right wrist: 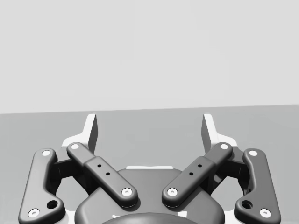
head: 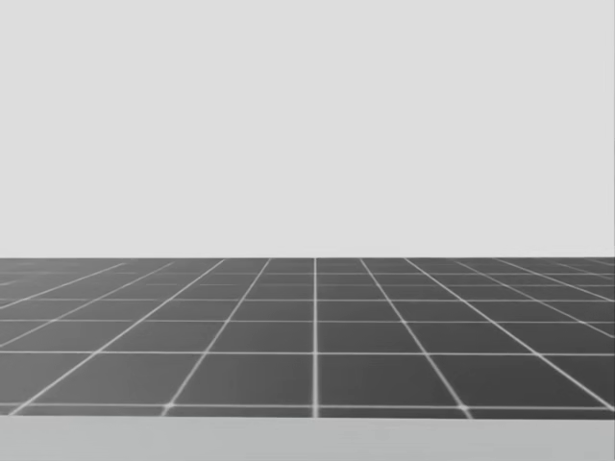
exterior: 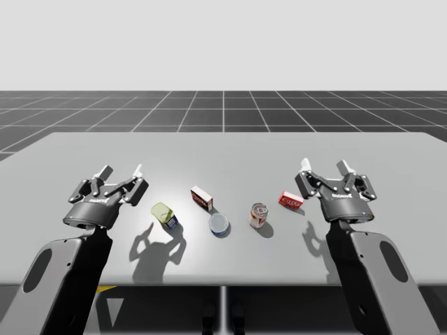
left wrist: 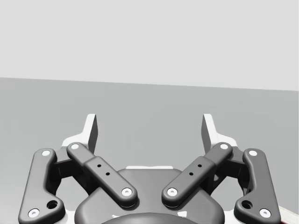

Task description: Pick up the pudding box and lift it.

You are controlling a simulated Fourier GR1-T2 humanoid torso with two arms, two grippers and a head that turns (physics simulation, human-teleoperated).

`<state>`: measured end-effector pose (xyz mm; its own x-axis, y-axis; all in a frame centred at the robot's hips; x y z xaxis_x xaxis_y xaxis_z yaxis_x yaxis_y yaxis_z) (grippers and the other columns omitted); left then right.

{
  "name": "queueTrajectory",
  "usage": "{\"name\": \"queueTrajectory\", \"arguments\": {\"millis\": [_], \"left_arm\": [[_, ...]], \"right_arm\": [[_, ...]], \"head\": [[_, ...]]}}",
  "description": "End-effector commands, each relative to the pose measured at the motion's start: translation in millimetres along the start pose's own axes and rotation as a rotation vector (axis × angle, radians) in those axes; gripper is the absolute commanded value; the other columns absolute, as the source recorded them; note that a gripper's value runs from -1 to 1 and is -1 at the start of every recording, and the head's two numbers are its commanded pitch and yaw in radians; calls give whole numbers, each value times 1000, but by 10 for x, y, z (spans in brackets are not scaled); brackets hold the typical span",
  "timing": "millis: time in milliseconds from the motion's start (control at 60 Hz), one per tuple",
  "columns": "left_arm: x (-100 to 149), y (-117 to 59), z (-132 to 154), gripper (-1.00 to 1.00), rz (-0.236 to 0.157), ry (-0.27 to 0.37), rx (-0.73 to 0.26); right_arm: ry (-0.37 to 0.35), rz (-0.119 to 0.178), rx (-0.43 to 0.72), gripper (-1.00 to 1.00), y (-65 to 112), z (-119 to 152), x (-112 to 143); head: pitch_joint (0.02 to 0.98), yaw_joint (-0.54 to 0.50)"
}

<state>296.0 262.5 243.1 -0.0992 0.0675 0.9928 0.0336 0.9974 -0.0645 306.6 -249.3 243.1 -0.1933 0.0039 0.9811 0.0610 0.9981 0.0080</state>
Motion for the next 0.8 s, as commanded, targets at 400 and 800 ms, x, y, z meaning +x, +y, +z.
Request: {"name": "queueTrajectory", "arguments": {"millis": [400, 800], "left_arm": [[12, 2, 11, -1000, -4, 1, -2], [23, -21, 22, -1000, -10, 7, -18]], "right_arm": [[49, -26, 39, -1000, -8, -1, -15], [68, -17, 42, -1000, 4, -3, -28]], "head": [[341, 7], [690, 73]]}}
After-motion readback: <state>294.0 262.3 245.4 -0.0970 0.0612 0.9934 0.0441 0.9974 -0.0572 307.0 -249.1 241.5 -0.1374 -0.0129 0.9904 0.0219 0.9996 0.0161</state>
